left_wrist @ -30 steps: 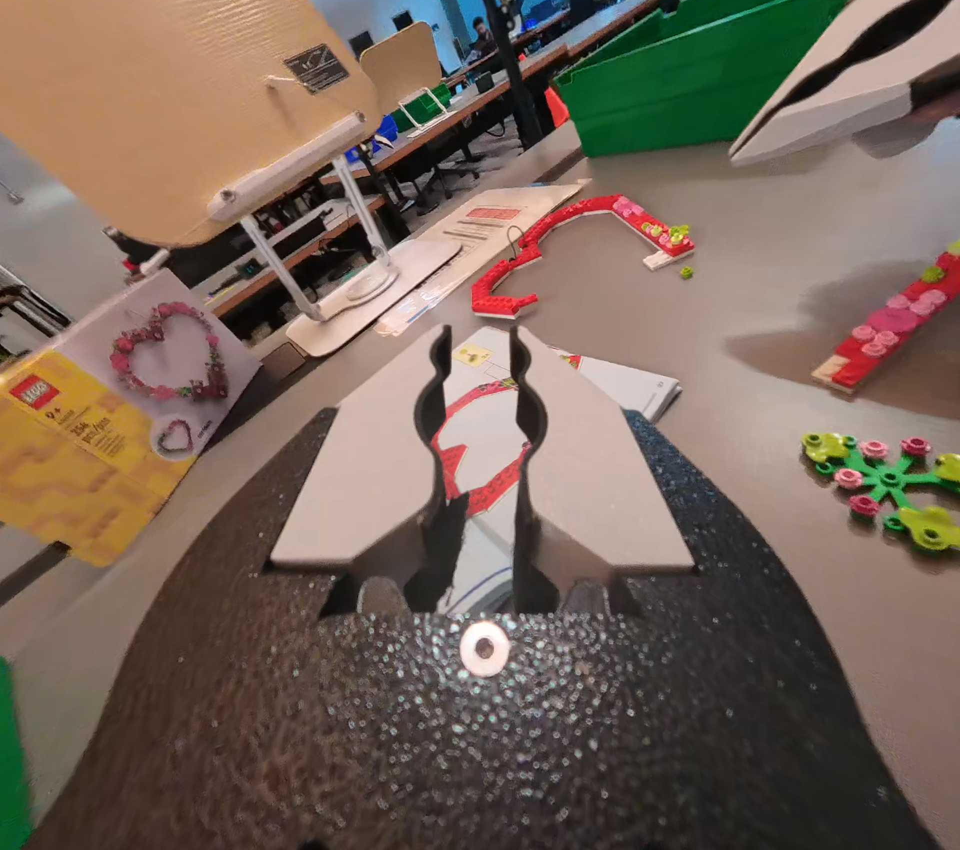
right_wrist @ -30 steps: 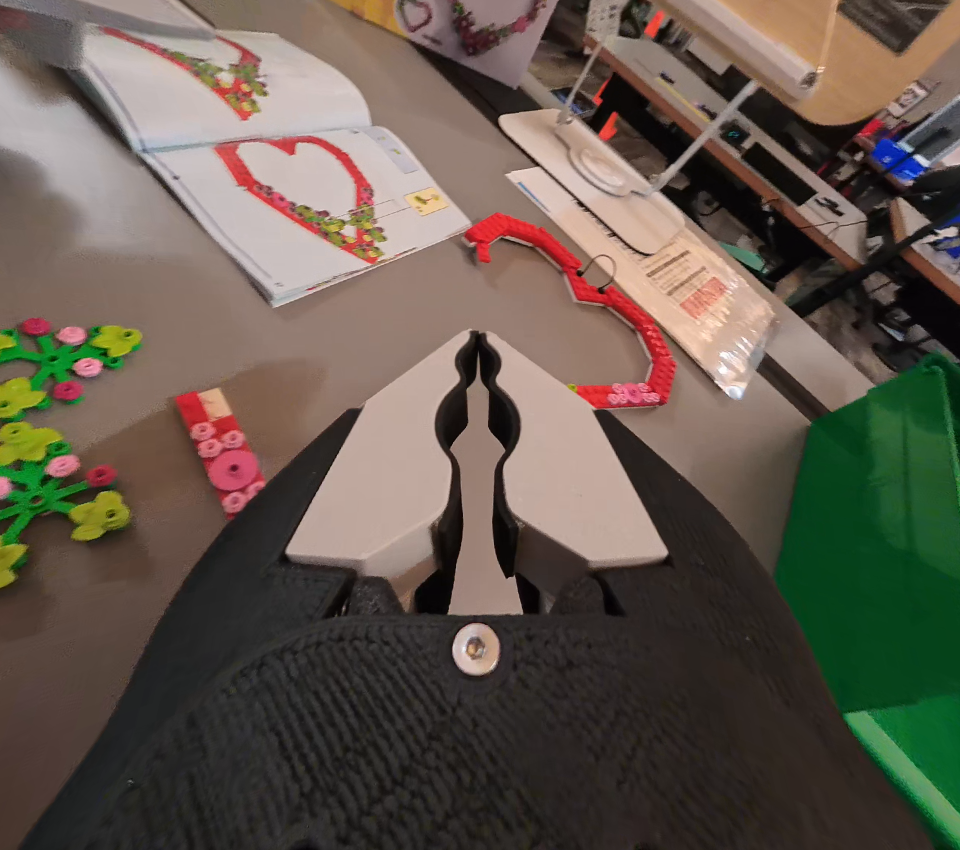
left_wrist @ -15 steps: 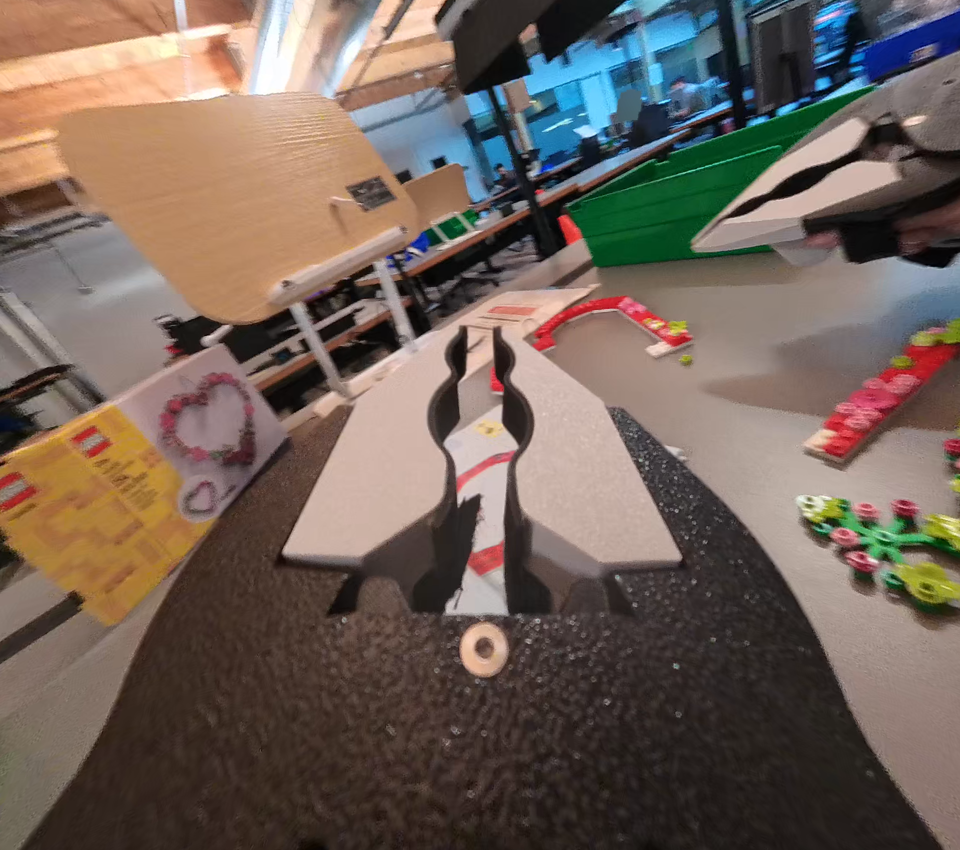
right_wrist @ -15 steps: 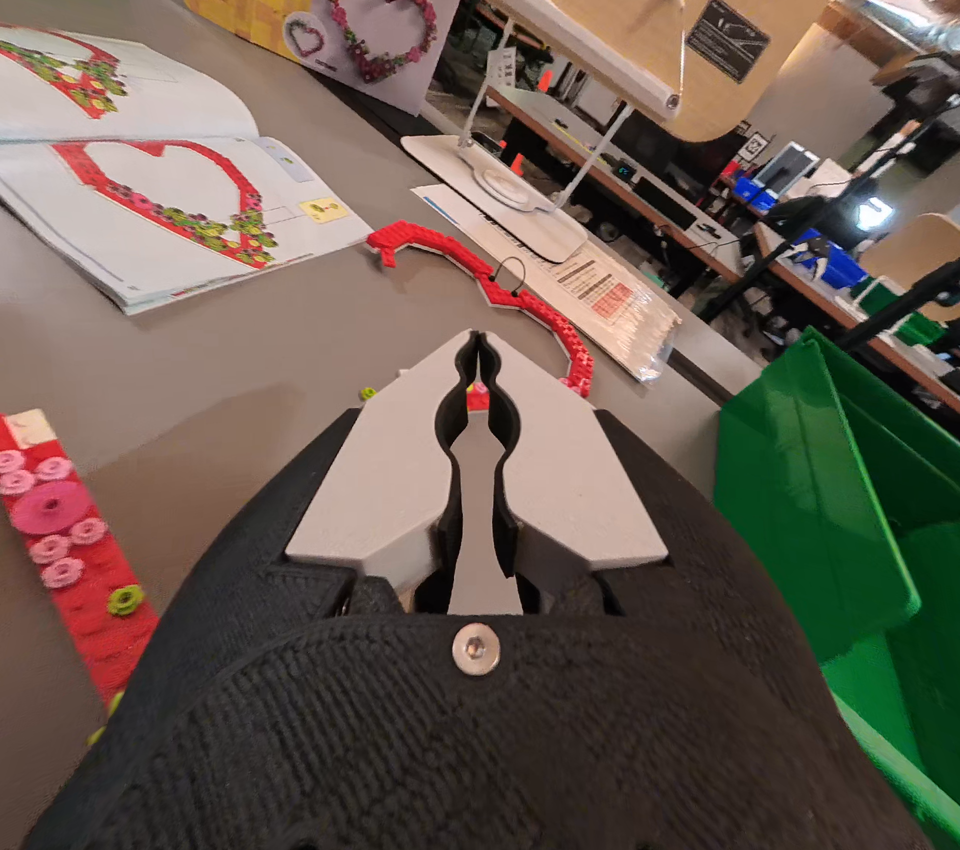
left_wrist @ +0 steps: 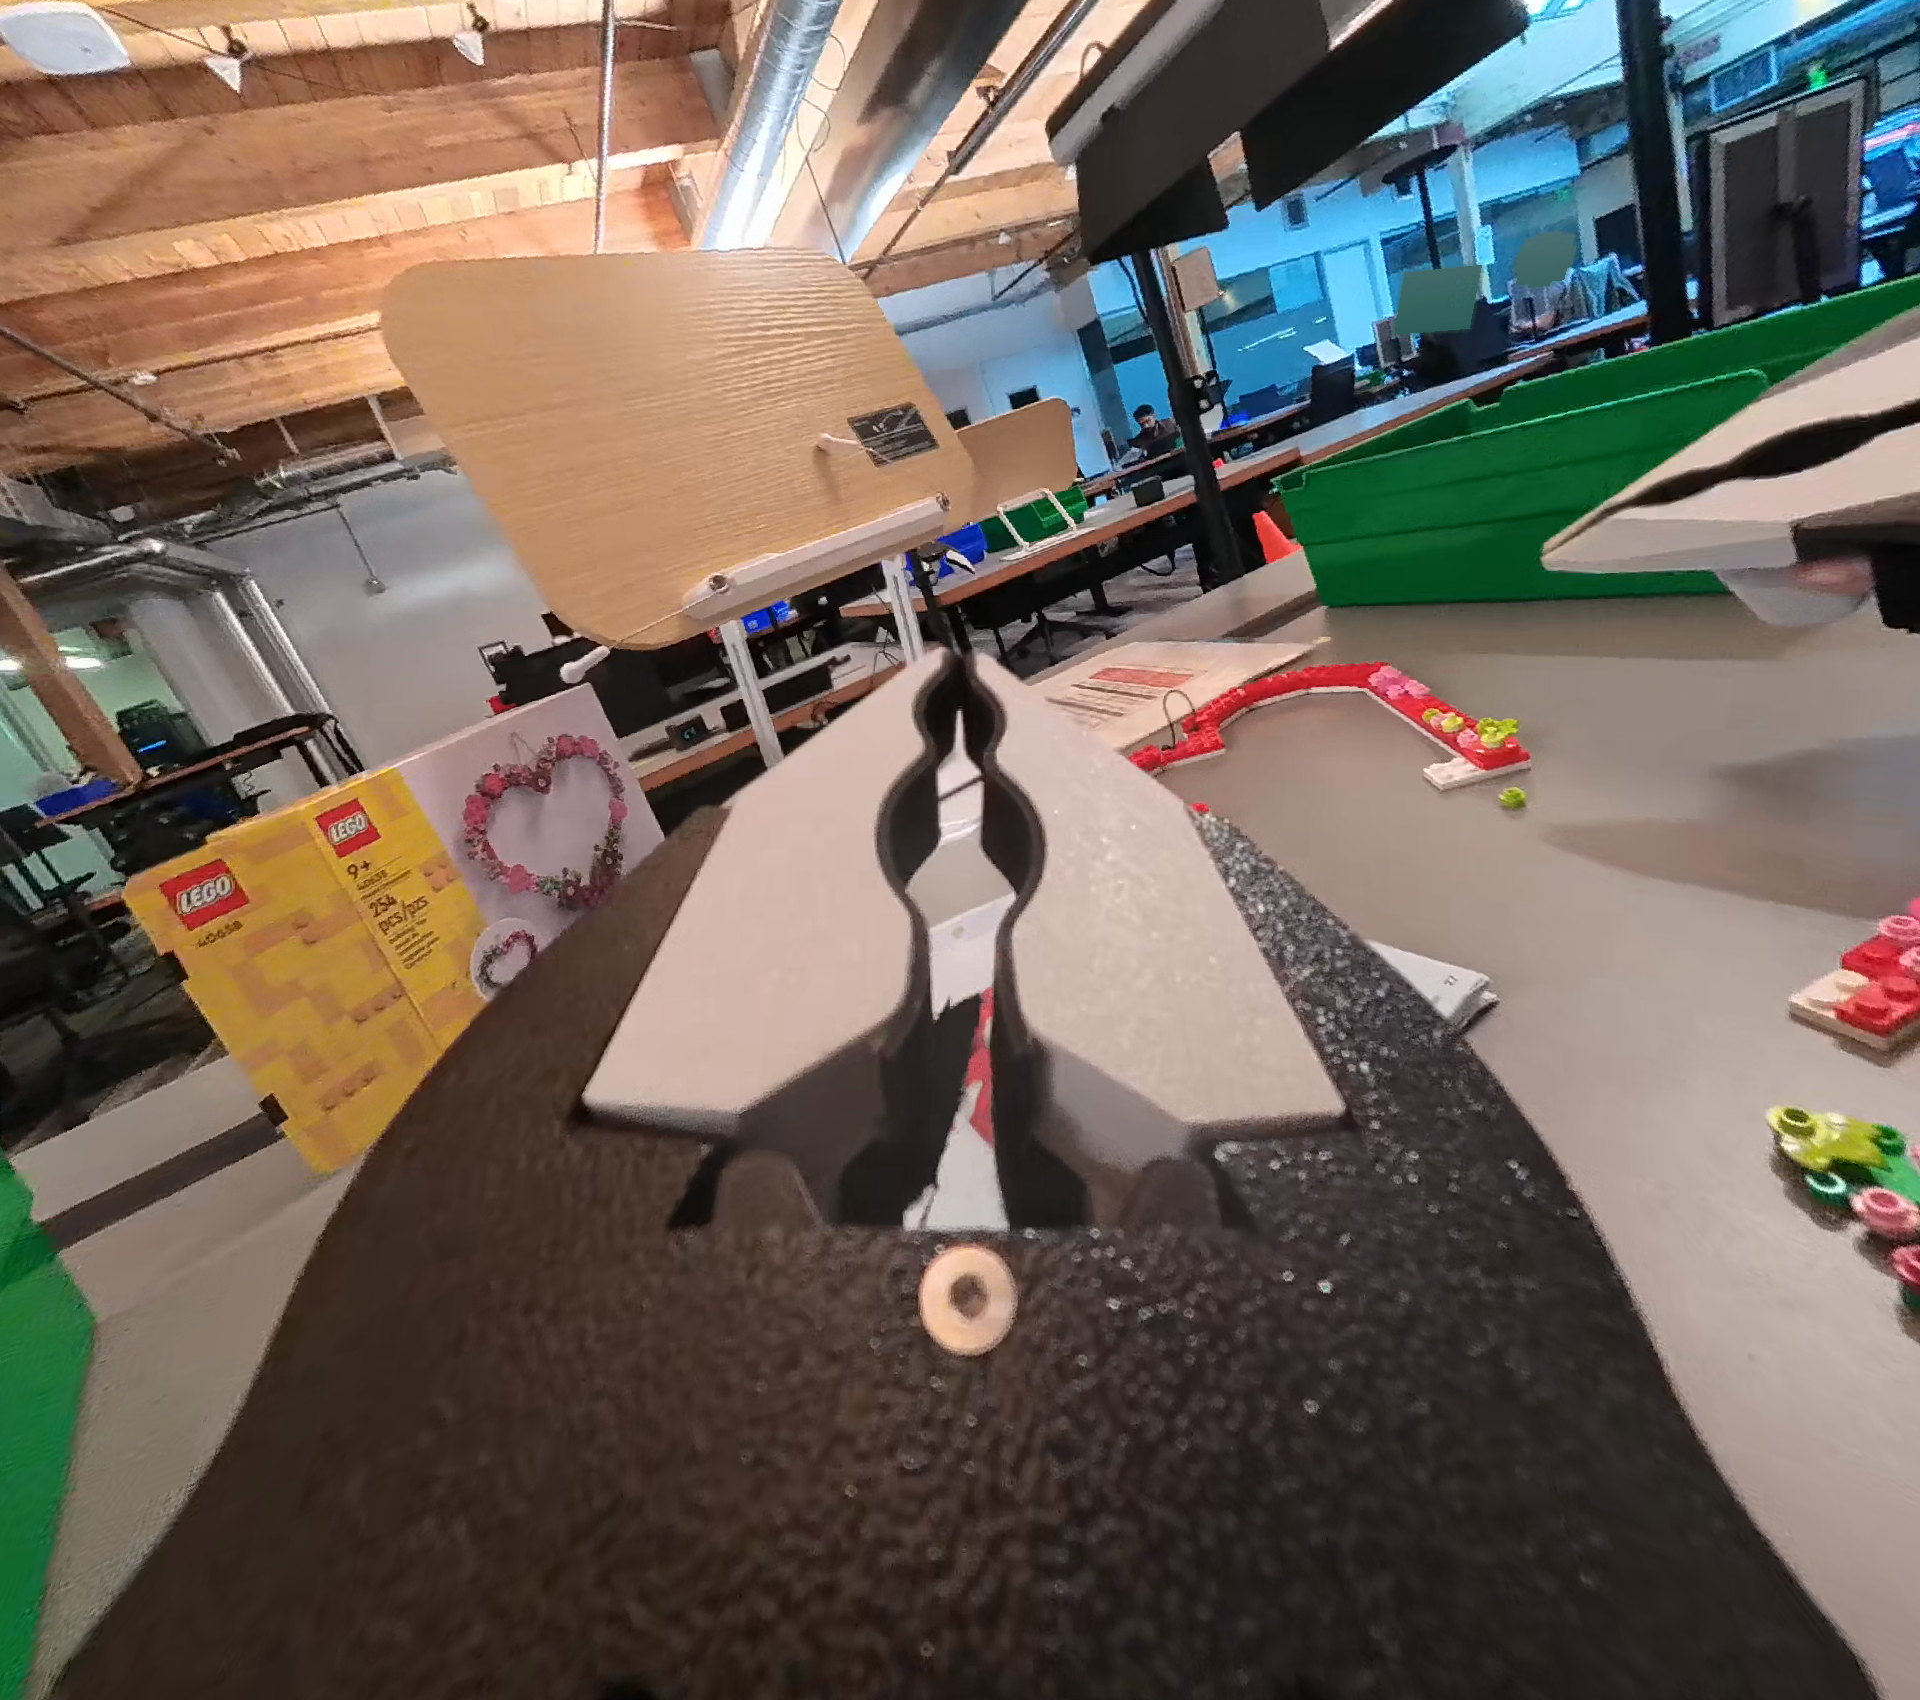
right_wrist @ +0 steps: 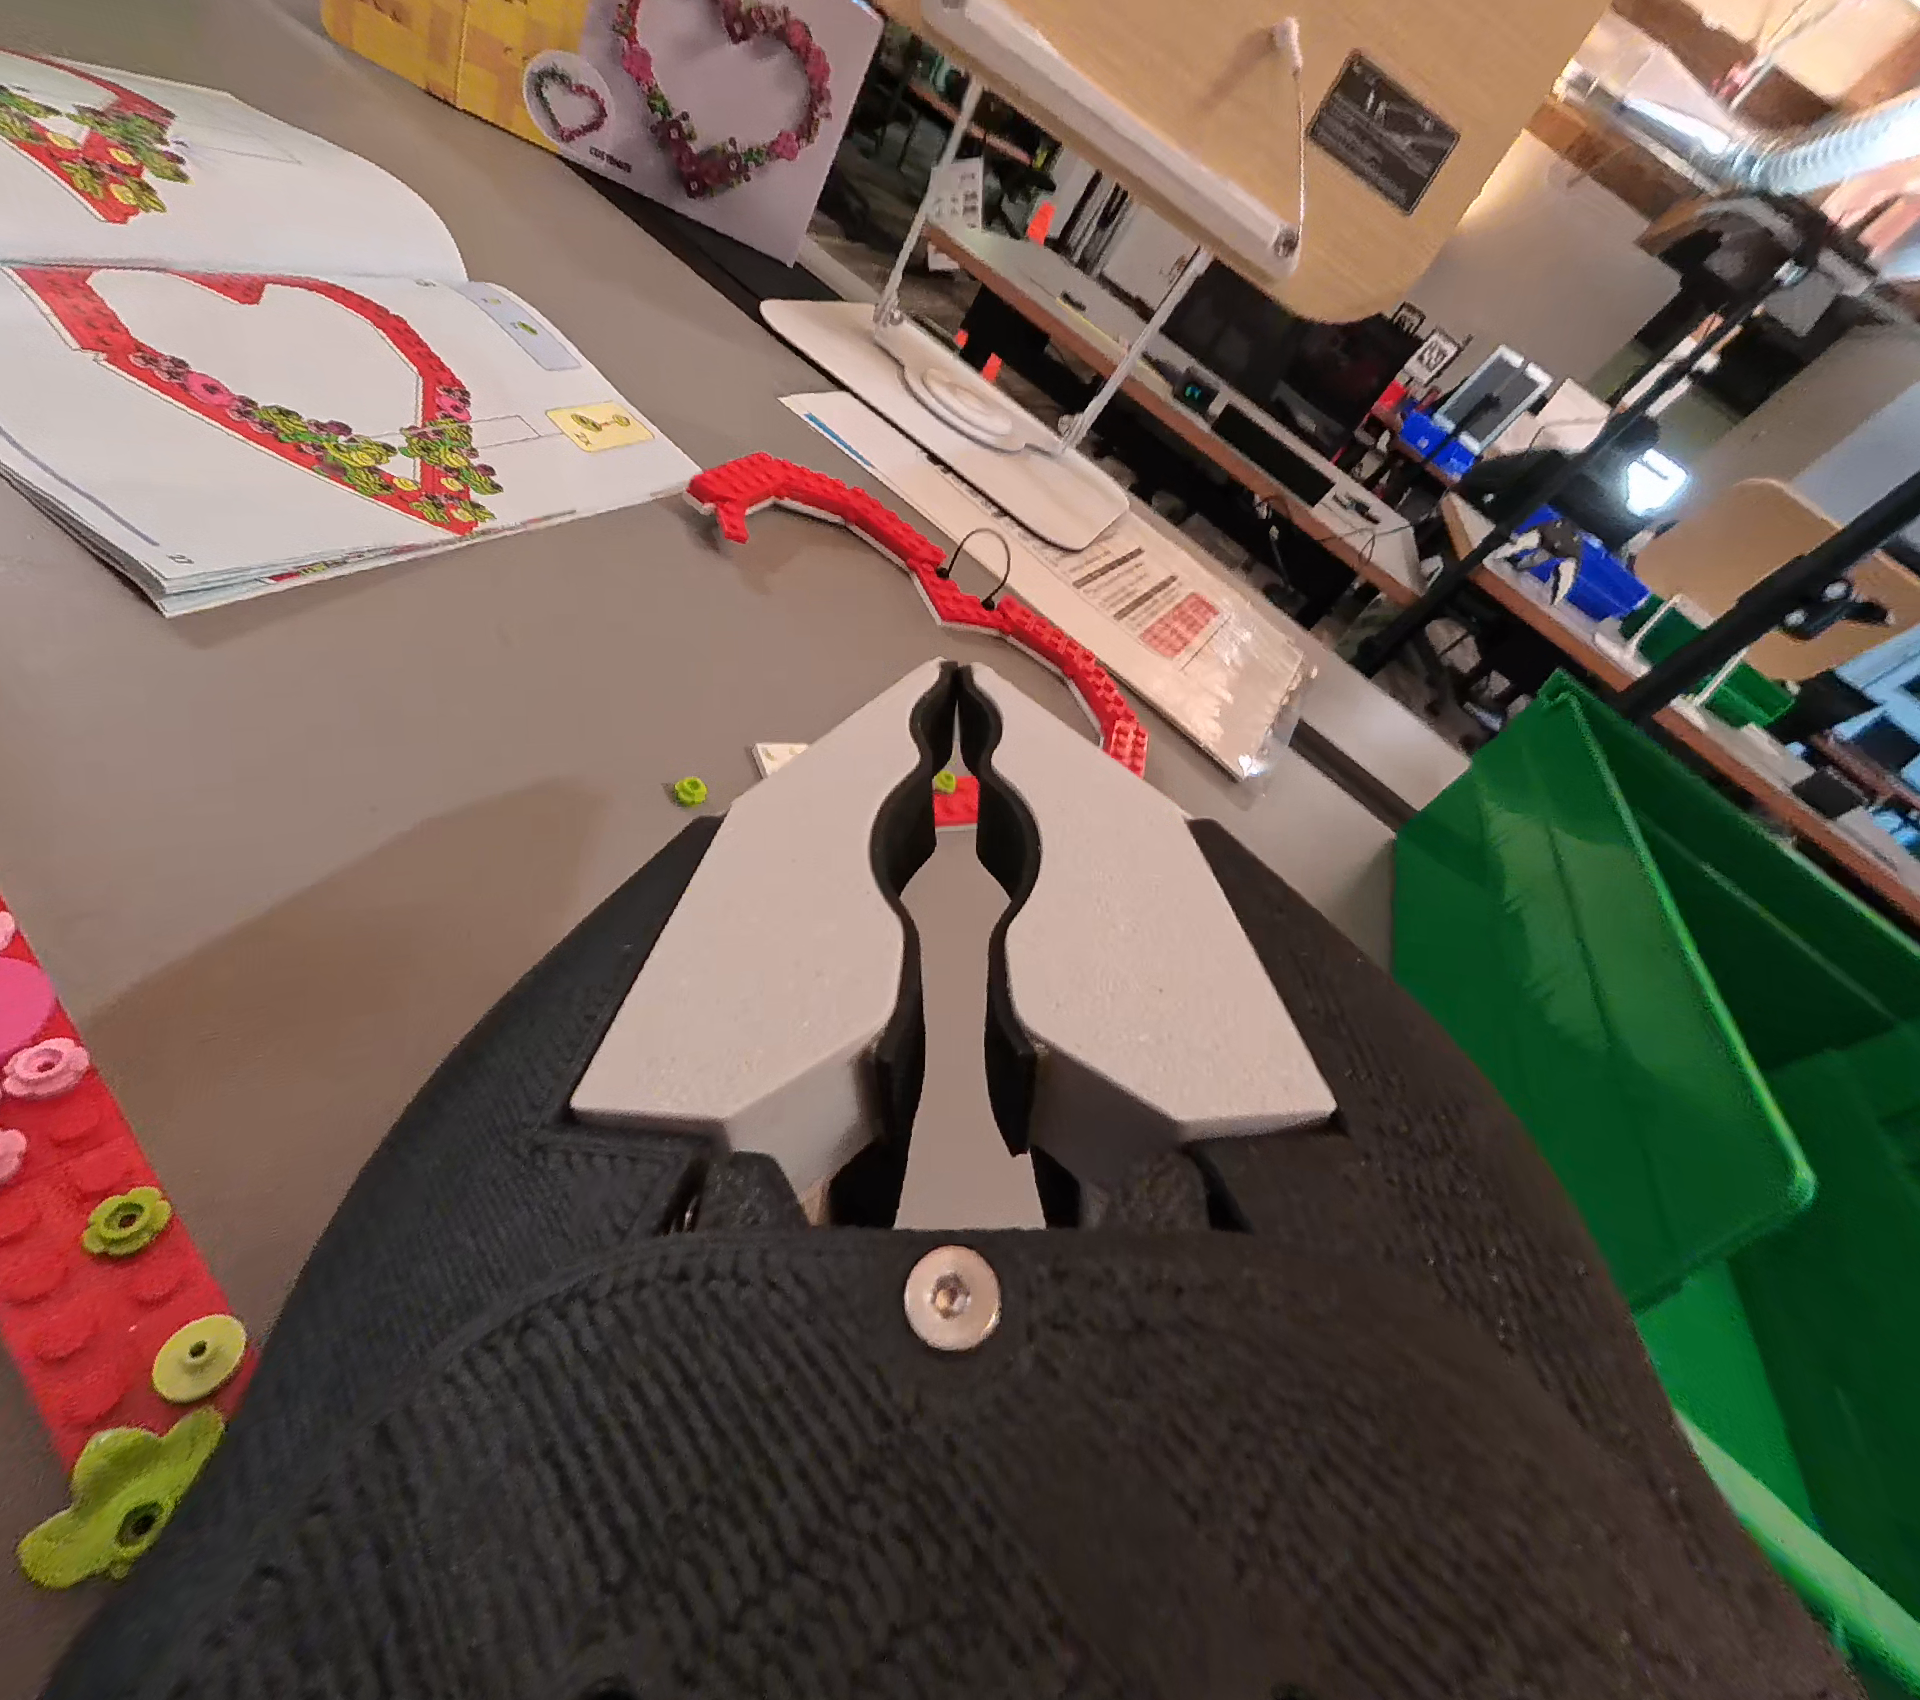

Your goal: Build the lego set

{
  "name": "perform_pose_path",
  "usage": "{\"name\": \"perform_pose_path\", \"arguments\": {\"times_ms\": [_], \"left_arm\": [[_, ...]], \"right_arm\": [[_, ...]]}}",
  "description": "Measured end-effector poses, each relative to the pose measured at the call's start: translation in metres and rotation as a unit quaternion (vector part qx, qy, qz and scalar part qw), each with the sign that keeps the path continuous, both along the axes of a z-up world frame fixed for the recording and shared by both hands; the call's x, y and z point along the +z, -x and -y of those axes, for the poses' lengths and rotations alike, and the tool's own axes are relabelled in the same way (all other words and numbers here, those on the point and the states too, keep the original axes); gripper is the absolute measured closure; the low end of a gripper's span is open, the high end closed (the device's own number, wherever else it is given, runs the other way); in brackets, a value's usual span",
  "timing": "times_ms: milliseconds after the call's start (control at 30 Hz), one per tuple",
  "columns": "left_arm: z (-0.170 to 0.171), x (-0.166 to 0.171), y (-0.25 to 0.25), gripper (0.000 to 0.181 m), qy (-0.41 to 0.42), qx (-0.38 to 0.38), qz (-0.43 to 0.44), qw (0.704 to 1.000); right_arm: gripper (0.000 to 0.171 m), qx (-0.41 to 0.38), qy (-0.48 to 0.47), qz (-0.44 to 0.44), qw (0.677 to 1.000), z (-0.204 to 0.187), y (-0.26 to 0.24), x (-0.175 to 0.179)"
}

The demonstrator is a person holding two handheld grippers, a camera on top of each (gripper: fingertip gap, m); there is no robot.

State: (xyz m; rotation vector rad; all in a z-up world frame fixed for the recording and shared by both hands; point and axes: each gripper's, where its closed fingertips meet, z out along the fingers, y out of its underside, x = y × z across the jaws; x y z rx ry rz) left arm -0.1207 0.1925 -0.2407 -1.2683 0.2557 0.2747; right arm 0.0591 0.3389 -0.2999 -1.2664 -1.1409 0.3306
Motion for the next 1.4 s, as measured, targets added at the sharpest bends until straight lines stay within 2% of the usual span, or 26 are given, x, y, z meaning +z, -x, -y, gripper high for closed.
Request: {"name": "perform_pose_path", "arguments": {"times_ms": [167,533,1400], "left_arm": [[-0.003,-0.005,-0.003,0.181,0.008,-0.011,-0.009,1.000],[-0.005,-0.008,0.003,0.181,0.015,-0.026,0.030,0.999],[-0.007,-0.013,-0.001,0.181,0.026,-0.041,0.024,0.999]], "right_arm": [[0.171,0.011,-0.023,-0.005,1.000,0.003,0.002,0.001],[0.171,0.016,-0.031,-0.006,0.999,0.003,0.002,0.000],[0.171,0.021,-0.023,-0.001,1.000,0.004,0.004,-0.002]]}}
